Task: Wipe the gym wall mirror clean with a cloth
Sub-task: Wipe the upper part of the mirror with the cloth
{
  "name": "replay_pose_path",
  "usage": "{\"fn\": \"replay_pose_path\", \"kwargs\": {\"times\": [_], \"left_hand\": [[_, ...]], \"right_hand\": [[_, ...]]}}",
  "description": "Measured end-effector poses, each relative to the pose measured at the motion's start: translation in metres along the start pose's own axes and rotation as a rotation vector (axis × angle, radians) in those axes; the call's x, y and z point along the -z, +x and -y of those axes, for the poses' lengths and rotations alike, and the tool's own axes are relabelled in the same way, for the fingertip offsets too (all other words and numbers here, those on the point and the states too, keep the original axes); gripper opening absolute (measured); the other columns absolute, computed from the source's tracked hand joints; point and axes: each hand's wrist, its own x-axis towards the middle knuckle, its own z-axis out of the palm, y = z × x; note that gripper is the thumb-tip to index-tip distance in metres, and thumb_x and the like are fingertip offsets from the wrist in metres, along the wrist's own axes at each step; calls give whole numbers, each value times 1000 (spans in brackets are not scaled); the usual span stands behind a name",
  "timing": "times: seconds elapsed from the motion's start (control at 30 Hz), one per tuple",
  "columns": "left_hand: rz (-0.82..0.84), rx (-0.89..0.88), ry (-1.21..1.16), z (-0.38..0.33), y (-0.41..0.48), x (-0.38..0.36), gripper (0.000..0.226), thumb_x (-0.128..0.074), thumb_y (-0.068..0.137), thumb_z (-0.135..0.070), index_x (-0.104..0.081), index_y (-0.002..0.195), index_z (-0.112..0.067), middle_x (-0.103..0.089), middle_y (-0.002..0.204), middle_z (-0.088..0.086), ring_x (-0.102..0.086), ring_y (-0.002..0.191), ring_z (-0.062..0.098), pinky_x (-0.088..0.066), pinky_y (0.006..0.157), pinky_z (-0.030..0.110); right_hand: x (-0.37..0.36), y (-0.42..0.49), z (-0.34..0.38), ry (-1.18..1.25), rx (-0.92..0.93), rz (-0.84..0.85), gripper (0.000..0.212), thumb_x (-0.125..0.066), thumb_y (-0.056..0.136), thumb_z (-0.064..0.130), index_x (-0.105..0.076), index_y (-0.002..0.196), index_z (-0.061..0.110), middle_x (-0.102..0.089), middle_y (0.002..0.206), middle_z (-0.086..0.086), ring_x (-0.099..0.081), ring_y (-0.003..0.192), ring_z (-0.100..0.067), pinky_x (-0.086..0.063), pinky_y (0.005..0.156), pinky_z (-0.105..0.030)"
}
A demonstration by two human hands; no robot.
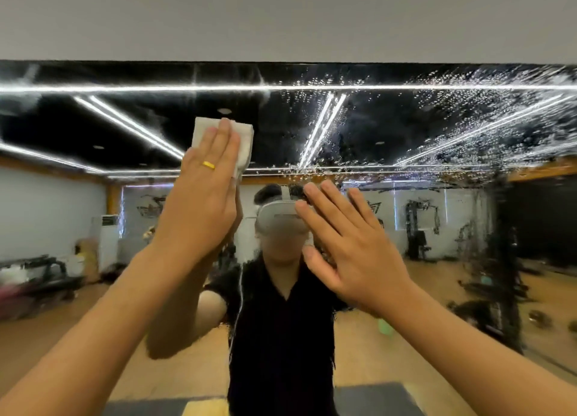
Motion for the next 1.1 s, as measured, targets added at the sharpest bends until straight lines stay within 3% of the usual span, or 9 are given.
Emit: {"fn": "replay_pose_path", "kwargs": {"times": [0.13,0.27,0.5,0.73,1.1], "left_hand": [[22,25,1,-6,23,6,60,-42,108,-8,-19,163,-6,-12,172,12,-5,154,24,-16,124,48],[49,14,59,-9,71,10,64,-39,108,-11,-10,165,-11,-3,174,7,1,159,25,-3,126,39],[63,-37,69,-9,95,6,63,-36,109,-11,-7,165,-12,1,174,6,4,160,22,1,127,40],[47,-74,38,-7,36,-3,61,-31,103,-18,-24,162,-5,-19,170,14,-13,158,29,-12,127,49],[73,-63,122,-22,126,9,65,-37,108,-8,-12,166,-23,0,174,5,2,160,26,-2,128,44]], "right_hand": [[-1,0,0,-11,-1,6,65,-50,102,42,-35,160,16,-22,170,-7,-14,159,-24,-16,128,-53],[-1,0,2,-5,-4,17,65,-52,102,41,-35,160,17,-22,170,-6,-13,159,-24,-16,127,-54],[-1,-2,0,-4,-2,18,66,-52,102,42,-35,160,17,-20,170,-6,-12,159,-24,-16,128,-53],[-2,-2,0,8,-5,11,64,-52,102,42,-37,159,17,-23,169,-7,-15,159,-24,-19,126,-54],[0,-2,0,16,-6,3,65,-55,101,39,-37,159,16,-24,169,-7,-15,159,-24,-20,126,-56]]}}
